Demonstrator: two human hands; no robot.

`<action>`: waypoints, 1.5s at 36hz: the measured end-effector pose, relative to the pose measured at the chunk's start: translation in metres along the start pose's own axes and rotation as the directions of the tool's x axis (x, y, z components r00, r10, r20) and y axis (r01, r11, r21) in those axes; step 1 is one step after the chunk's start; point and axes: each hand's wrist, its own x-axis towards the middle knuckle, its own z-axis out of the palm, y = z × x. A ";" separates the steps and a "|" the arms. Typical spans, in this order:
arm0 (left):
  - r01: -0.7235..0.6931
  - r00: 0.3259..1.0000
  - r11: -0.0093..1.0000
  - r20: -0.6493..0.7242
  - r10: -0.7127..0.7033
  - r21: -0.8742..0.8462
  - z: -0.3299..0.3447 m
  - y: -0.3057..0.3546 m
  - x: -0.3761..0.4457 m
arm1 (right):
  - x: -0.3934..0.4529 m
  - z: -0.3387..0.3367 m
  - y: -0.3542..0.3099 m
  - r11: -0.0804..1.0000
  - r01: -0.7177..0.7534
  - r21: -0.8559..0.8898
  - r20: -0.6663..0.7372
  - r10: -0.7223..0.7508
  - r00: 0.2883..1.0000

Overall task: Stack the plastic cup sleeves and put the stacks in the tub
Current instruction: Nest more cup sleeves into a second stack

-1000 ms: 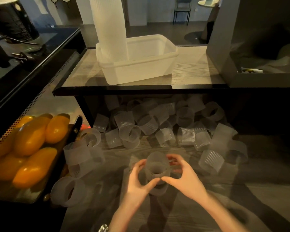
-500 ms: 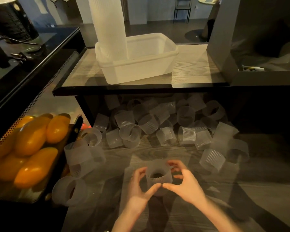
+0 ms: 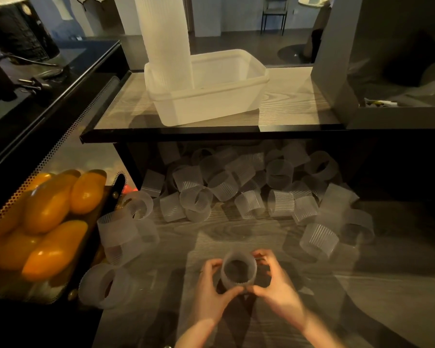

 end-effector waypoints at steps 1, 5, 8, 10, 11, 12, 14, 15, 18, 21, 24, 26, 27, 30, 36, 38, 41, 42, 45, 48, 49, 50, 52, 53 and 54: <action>0.001 1.000 1.000 0.006 -0.001 0.001 0.000 -0.001 0.001 | 0.000 0.001 0.001 1.000 0.006 0.002 0.000 -0.006 1.000; -0.013 1.000 1.000 0.010 0.013 0.008 0.000 -0.005 0.002 | 0.001 0.000 0.002 1.000 0.010 -0.011 0.005 -0.010 1.000; -0.009 1.000 1.000 0.020 0.009 0.008 0.000 -0.004 0.002 | 0.001 -0.001 0.002 0.999 -0.001 -0.042 0.022 0.002 1.000; -0.008 1.000 1.000 0.026 0.008 0.005 -0.001 -0.005 0.002 | 0.001 -0.002 0.001 0.999 -0.003 -0.052 0.032 0.005 0.999; -0.007 1.000 1.000 0.030 0.007 0.002 -0.001 -0.005 0.002 | 0.001 -0.002 0.001 0.998 -0.002 -0.055 0.037 0.004 0.999; -0.006 0.999 1.000 0.034 0.006 -0.001 -0.001 -0.005 0.002 | 0.001 -0.003 0.000 0.998 -0.001 -0.056 0.043 0.003 0.999; -0.006 0.999 1.000 0.039 0.006 -0.004 -0.001 -0.005 0.002 | 0.001 -0.003 -0.001 0.999 0.000 -0.054 0.048 0.002 0.999; -0.004 0.999 1.000 0.039 0.005 -0.008 -0.001 -0.006 0.003 | 0.001 -0.003 -0.001 0.999 -0.002 -0.052 0.047 0.004 0.999; 0.002 0.999 1.000 0.043 -0.002 -0.014 -0.002 -0.007 0.003 | 0.002 -0.004 -0.003 0.999 -0.013 -0.048 0.064 0.016 0.998; 0.019 0.998 1.000 0.057 -0.017 -0.019 -0.006 -0.011 0.003 | 0.007 -0.009 -0.006 0.999 -0.039 -0.014 0.085 0.040 0.996; 0.030 0.996 1.000 0.088 -0.030 0.001 -0.013 -0.012 0.005 | 0.014 -0.013 -0.016 0.999 -0.053 0.001 0.087 0.052 0.995; 0.020 0.996 1.000 0.085 -0.020 0.006 -0.020 -0.013 0.010 | 0.023 -0.013 -0.024 0.999 -0.036 0.025 0.075 0.034 0.997; 0.011 0.997 1.000 0.075 -0.011 0.005 -0.023 -0.013 0.014 | 0.029 -0.012 -0.027 0.999 -0.029 0.039 0.069 0.026 0.997; -0.028 0.999 1.000 0.016 0.028 -0.013 -0.037 -0.006 0.028 | 0.053 -0.005 -0.043 0.996 -0.043 0.073 0.068 0.038 0.997; -0.063 0.994 0.996 -0.087 0.069 0.063 -0.060 0.015 0.072 | 0.107 0.014 -0.073 0.973 -0.169 0.158 0.156 0.144 0.977; -0.043 0.992 0.994 -0.112 0.055 0.104 -0.066 0.020 0.087 | 0.124 0.023 -0.081 0.965 -0.223 0.135 0.154 0.202 0.967; -0.027 0.993 0.991 -0.111 0.042 0.132 -0.072 0.027 0.104 | 0.145 0.037 -0.091 0.907 -0.330 0.262 0.118 0.310 0.944; -0.032 0.993 0.990 -0.105 0.046 0.134 -0.073 0.029 0.109 | 0.150 0.041 -0.092 0.871 -0.367 0.328 0.124 0.345 0.930; -0.013 0.998 0.987 -0.064 0.023 0.159 -0.073 0.030 0.118 | 0.160 0.048 -0.097 0.803 -0.447 0.394 0.188 0.405 0.895; -0.021 0.999 0.979 -0.041 0.030 0.203 -0.072 0.028 0.120 | 0.161 0.050 -0.099 0.760 -0.469 0.450 0.207 0.422 0.883; -0.032 0.998 0.975 -0.041 0.042 0.219 -0.072 0.028 0.120 | 0.160 0.050 -0.100 0.747 -0.469 0.471 0.204 0.425 0.882; -0.045 0.997 0.971 -0.045 0.057 0.237 -0.073 0.027 0.121 | 0.159 0.050 -0.100 0.738 -0.469 0.486 0.203 0.426 0.882; -0.061 0.995 0.955 -0.061 0.082 0.290 -0.073 0.025 0.121 | 0.158 0.049 -0.098 0.736 -0.461 0.495 0.213 0.412 0.886; -0.069 0.993 0.946 -0.071 0.096 0.317 -0.073 0.023 0.121 | 0.157 0.049 -0.096 0.738 -0.456 0.498 0.219 0.402 0.889; -0.077 0.991 0.938 -0.077 0.109 0.338 -0.073 0.022 0.120 | 0.156 0.048 -0.096 0.739 -0.450 0.501 0.222 0.393 0.892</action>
